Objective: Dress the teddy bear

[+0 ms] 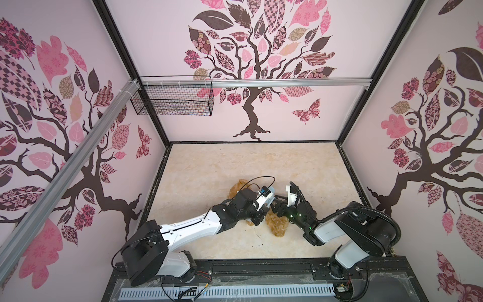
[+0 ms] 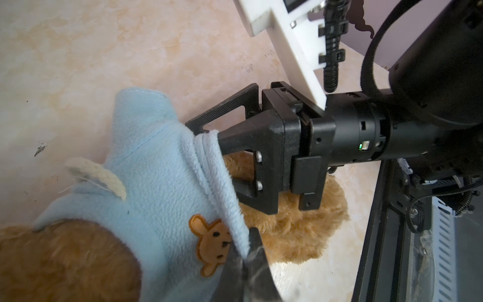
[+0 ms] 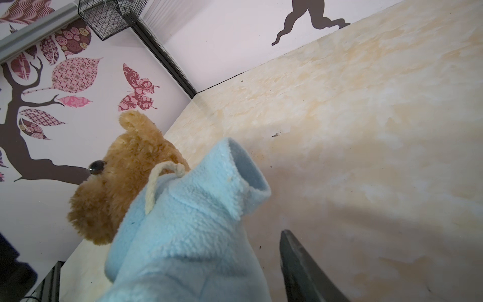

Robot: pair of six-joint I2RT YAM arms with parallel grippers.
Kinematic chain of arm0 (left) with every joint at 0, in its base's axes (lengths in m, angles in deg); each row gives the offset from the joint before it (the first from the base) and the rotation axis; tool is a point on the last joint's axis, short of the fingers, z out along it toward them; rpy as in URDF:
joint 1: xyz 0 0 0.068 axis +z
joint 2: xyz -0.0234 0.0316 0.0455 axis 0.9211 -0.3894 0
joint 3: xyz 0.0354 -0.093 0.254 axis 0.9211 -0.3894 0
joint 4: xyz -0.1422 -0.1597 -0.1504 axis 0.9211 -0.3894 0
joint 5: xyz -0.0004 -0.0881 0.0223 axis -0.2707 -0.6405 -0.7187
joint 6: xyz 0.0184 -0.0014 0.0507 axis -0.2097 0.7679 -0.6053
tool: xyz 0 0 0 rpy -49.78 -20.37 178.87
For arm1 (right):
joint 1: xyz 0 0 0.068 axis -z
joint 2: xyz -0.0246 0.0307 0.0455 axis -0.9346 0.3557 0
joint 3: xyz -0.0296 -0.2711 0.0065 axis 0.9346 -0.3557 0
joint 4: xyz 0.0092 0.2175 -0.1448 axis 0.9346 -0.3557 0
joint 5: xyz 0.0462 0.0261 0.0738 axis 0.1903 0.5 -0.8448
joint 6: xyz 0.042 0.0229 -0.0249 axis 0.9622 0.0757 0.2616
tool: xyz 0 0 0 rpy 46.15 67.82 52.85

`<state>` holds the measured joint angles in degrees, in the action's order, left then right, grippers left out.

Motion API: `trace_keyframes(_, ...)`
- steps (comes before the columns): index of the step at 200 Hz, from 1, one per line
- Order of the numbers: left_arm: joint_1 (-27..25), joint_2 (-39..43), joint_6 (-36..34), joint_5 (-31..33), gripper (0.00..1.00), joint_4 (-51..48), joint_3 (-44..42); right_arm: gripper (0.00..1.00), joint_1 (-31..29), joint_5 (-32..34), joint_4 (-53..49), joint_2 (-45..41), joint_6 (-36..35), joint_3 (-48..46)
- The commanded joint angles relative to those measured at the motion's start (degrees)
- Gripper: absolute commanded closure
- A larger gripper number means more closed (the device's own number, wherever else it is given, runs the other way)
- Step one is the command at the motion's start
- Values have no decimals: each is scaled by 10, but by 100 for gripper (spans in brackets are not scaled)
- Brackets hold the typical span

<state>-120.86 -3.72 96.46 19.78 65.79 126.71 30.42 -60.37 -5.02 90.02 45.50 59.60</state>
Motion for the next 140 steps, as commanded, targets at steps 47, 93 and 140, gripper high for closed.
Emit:
trace_keyframes(47,-31,8,35,-49,100,36,-77,45,65,-2,6,-32,91,15)
trace_keyframes(93,-33,-3,40,-34,100,44,-81,63,65,-42,16,-39,76,11)
trace_keyframes(140,-35,-21,45,-27,100,60,-86,79,77,-105,48,-43,37,-1)
